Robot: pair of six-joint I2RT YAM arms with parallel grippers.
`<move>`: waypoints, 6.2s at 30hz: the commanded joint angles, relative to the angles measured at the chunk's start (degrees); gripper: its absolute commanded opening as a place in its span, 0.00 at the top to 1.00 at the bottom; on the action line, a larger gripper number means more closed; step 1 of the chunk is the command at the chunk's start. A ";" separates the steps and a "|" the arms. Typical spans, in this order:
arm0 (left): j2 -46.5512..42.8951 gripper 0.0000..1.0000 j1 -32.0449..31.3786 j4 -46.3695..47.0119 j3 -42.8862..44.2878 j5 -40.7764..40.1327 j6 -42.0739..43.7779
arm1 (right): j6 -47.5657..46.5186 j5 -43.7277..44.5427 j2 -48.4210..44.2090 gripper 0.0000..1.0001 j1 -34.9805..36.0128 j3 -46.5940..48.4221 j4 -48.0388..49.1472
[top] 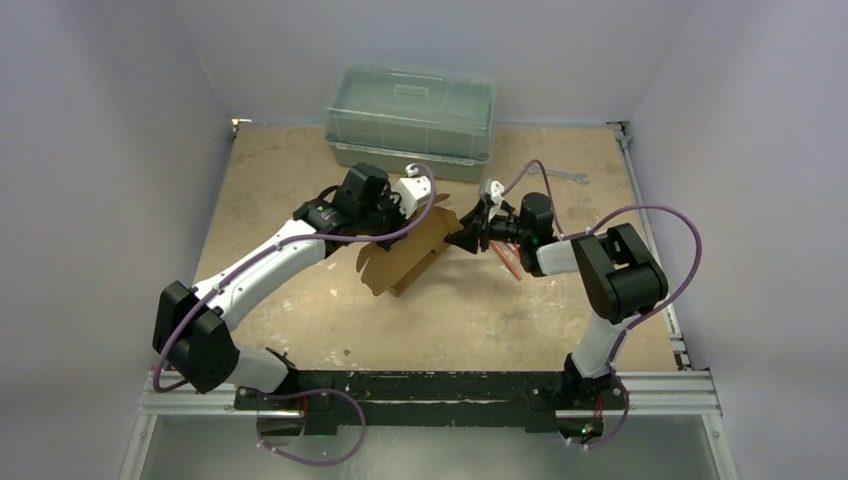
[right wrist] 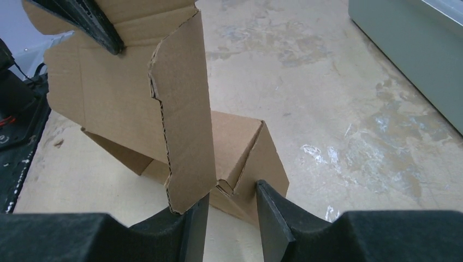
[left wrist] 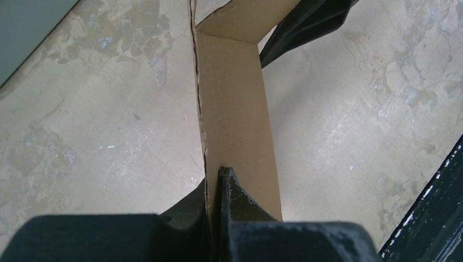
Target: Fold the paper box
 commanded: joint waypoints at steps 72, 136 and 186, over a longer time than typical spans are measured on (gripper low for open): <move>2.73 1.00 2.65 0.48 -0.16 3.95 0.64 | 5.41 4.36 8.29 0.41 3.54 -1.65 16.39; -34.19 0.08 8.17 13.32 -20.12 5.41 -48.03 | -34.08 34.37 -9.47 0.91 3.58 29.72 -96.49; -26.23 0.14 -26.68 55.17 -54.35 -33.95 -84.57 | -29.20 38.39 -22.99 1.00 3.51 11.03 -81.42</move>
